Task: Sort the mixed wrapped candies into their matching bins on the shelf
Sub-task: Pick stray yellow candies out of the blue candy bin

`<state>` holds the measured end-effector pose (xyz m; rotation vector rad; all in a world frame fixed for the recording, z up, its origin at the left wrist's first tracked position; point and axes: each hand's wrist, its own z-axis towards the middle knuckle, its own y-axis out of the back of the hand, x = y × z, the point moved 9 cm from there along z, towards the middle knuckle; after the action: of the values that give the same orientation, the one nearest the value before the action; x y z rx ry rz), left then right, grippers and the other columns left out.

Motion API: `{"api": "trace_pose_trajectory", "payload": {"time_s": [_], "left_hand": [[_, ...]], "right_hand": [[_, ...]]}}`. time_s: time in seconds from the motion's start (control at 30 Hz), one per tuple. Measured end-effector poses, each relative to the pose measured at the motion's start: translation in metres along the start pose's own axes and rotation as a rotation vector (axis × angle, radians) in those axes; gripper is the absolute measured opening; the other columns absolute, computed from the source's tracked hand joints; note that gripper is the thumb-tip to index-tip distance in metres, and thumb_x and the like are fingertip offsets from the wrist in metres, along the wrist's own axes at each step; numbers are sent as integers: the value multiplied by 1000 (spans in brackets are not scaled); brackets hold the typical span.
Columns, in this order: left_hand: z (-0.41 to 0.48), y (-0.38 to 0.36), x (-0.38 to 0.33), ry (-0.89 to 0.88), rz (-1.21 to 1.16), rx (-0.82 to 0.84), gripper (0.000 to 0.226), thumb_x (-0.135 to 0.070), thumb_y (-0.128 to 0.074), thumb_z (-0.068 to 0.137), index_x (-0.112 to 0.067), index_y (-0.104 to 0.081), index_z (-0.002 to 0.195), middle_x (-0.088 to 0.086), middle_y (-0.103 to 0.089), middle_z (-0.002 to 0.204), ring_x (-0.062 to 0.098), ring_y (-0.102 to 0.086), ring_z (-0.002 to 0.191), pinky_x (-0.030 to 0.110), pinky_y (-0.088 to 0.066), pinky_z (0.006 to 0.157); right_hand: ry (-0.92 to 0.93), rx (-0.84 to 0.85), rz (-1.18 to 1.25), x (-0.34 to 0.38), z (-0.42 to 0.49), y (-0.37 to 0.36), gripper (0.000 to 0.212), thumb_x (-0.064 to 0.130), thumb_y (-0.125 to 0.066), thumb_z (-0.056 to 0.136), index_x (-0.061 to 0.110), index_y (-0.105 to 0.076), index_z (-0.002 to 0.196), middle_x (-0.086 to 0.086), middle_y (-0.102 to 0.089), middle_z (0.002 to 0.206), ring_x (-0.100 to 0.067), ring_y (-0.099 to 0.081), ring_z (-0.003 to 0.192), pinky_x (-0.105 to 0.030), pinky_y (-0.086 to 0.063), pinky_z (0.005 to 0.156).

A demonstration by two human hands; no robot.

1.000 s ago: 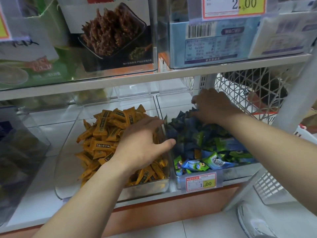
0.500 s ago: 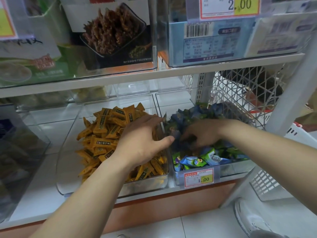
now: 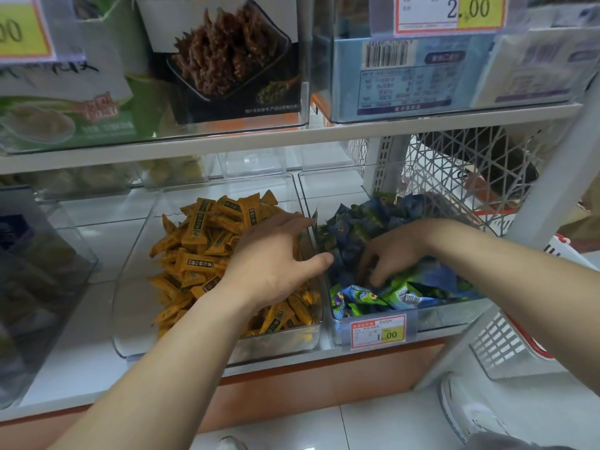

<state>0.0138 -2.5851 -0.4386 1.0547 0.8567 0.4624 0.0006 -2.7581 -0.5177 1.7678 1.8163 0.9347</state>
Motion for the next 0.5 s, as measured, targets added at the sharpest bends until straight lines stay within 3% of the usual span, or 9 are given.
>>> {"api": "trace_pose_trajectory", "payload": {"time_s": [0.07, 0.13, 0.23, 0.33, 0.4, 0.5], "left_hand": [[0, 0, 1, 1, -1, -5, 70, -69, -58, 83, -33, -48, 143, -5, -48, 147, 19, -46, 132, 34, -40, 105], [0, 0, 1, -1, -5, -9, 70, -69, -58, 83, -34, -48, 143, -5, -47, 147, 19, -46, 132, 33, -39, 105], [0, 0, 2, -8, -8, -7, 71, -70, -57, 82, -34, -48, 142, -5, -48, 147, 20, -47, 131, 33, -40, 104], [0, -1, 2, -9, -8, -10, 72, -72, -55, 81, -34, -48, 142, -5, -48, 146, 20, -47, 131, 32, -39, 103], [0, -1, 2, -10, -12, -8, 71, -71, -56, 81, -34, -48, 142, -4, -48, 147, 20, -47, 131, 32, -39, 102], [0, 0, 3, -6, -16, -5, 72, -72, -56, 81, -34, -48, 142, -4, -48, 147, 20, -46, 132, 32, -39, 103]], "right_hand": [[-35, -6, 26, -2, 7, -1, 34, 52, -61, 85, 21, -70, 79, 7, -63, 72, -14, -56, 69, -33, -44, 75], [-45, -39, 5, -4, 10, 1, 46, 63, -58, 87, 22, -66, 68, 10, -59, 61, -12, -54, 61, -32, -43, 71], [8, -35, -17, -2, 5, 3, 37, 54, -65, 85, 19, -71, 75, 9, -58, 59, -10, -52, 57, -31, -44, 67], [27, 15, 46, 1, 1, 3, 19, 38, -68, 76, 28, -77, 91, -4, -72, 79, -13, -60, 71, -33, -51, 76], [32, 29, 12, 3, 1, 0, 25, 32, -68, 77, 34, -75, 101, -3, -74, 93, -11, -62, 76, -30, -50, 74], [30, -13, -15, 1, 4, -1, 22, 25, -71, 81, 34, -75, 101, 13, -67, 72, 2, -57, 58, -16, -45, 53]]}}
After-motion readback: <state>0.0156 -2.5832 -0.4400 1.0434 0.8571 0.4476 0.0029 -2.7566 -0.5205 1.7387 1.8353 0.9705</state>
